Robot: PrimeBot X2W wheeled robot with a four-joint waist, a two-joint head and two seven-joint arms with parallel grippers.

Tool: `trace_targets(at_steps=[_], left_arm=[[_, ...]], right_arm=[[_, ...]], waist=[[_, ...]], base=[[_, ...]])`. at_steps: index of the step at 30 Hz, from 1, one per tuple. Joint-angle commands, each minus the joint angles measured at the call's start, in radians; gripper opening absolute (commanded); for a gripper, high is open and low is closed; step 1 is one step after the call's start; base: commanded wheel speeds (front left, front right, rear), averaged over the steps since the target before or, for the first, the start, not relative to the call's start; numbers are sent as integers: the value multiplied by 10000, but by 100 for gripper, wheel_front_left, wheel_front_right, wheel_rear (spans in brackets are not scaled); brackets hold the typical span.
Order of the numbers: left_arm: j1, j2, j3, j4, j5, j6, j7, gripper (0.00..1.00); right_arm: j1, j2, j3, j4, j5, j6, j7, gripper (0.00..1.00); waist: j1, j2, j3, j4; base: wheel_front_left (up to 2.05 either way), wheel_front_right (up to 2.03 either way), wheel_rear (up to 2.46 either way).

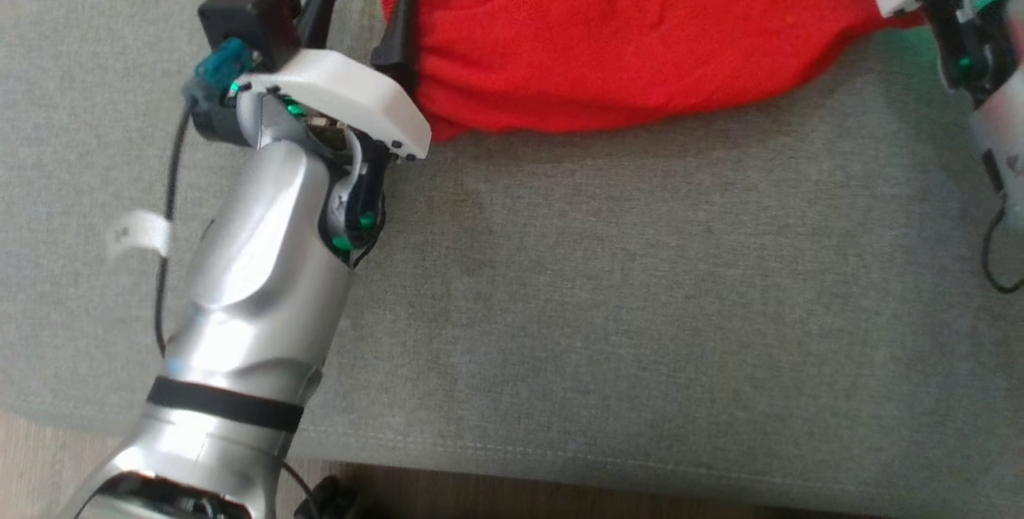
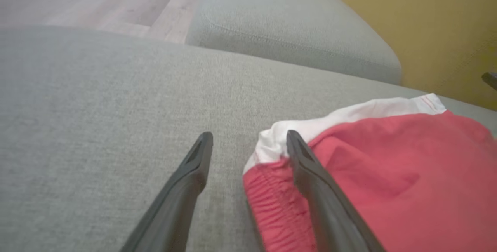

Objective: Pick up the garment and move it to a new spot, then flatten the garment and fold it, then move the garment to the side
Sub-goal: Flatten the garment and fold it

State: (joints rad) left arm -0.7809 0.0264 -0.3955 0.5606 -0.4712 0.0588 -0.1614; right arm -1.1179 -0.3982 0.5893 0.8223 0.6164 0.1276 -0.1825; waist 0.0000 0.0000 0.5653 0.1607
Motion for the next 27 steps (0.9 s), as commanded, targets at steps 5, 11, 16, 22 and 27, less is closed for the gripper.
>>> trace_targets(at_steps=[5,11,16,22,27], left_arm=[[397,409,216,-635,713,733,-822,100],[1099,801,613,-2264,1632,1443,-996,100],[1937,1024,1014,-3612,2217,1631,-1001,100],[2951,1167,1294,-4301,2495,1738,-1002,100],[3888,1314,1372,-4510,2603,1771,-1003,100]], right_arm=[[712,172,-433,-456,-133,31,-739,100],[2161,326,-2174,-2244,-1201,31,-788,100],[3993,882,-3455,-3875,-2146,31,-791,100],[5829,1459,-4275,-5174,-2862,31,-702,100],[7299,1958,-4776,-6423,-3346,31,-155,100]], waist=[[0,0,-387,-345],[0,0,-825,-786],[0,0,-1293,-1166],[0,0,-1840,-1532],[0,0,-2162,-1774]], base=[[0,0,0],[0,0,0],[0,0,0],[0,0,0],[0,0,0]])
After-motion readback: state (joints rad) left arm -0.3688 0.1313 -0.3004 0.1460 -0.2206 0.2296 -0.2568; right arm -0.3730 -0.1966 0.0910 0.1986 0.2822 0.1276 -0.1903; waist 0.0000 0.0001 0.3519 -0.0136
